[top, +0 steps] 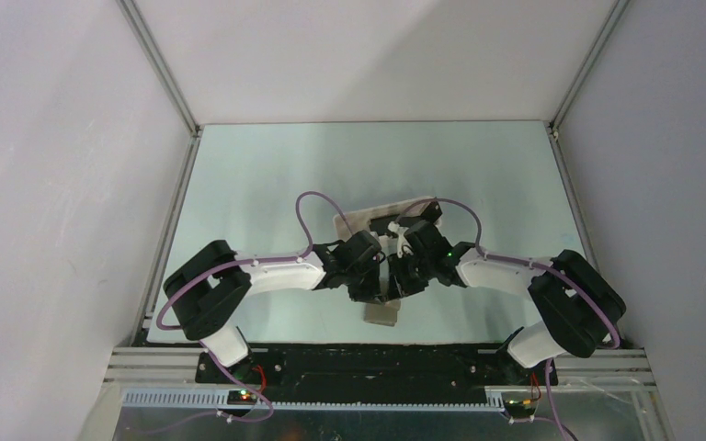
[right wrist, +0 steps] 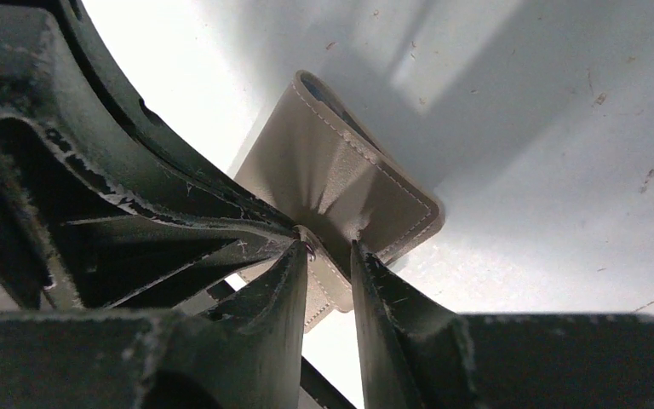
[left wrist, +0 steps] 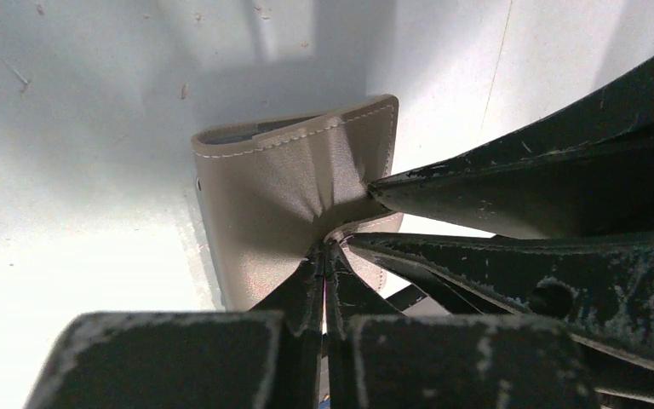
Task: Put the credit cards into the card holder
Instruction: Close the card holder at the center of the board.
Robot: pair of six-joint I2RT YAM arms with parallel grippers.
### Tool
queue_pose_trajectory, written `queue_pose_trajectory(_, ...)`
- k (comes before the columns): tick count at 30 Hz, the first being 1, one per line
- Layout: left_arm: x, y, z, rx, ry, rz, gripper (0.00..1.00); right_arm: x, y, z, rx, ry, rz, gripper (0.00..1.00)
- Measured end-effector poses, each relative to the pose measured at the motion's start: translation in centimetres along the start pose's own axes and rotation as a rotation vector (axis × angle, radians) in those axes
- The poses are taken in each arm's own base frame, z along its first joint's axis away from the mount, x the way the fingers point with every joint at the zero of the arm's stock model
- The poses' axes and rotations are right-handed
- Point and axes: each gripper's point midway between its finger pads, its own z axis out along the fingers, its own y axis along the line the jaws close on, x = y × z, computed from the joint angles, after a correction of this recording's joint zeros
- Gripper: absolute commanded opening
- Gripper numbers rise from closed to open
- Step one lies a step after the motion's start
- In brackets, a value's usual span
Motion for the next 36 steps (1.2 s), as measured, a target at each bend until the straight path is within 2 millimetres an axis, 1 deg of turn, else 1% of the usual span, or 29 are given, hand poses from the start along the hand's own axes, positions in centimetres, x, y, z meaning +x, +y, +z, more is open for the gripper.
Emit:
queue_pose_trajectory(10, 0.0, 0.2, 0.0, -0.007, 0.002, -0.005, 0.0, 0.3, -0.2, 0.6, 0.089, 0.002, -0.055, 0.26)
queue_pose_trajectory(14, -0.1, 0.3, 0.0, -0.011, 0.001, -0.01, 0.0, 0.3, -0.2, 0.8, 0.119, -0.008, -0.071, 0.22)
queue_pose_trajectory(18, -0.1, 0.4, 0.0, -0.016, -0.002, -0.019, 0.0, 0.2, -0.2, 1.0, 0.142, -0.017, -0.062, 0.07)
queue_pose_trajectory(19, -0.1, 0.4, 0.0, -0.017, -0.002, -0.02, 0.0, 0.2, -0.2, 1.0, 0.147, -0.019, -0.06, 0.0)
queue_pose_trajectory(31, -0.2, 0.6, 0.0, -0.026, -0.004, -0.039, 0.0, 0.4, -0.3, 1.2, 0.274, -0.028, -0.017, 0.0)
queue_pose_trajectory(36, -0.2, 0.6, 0.0, -0.026, -0.003, -0.048, 0.0, 0.3, -0.4, 1.2, 0.293, -0.044, 0.013, 0.0)
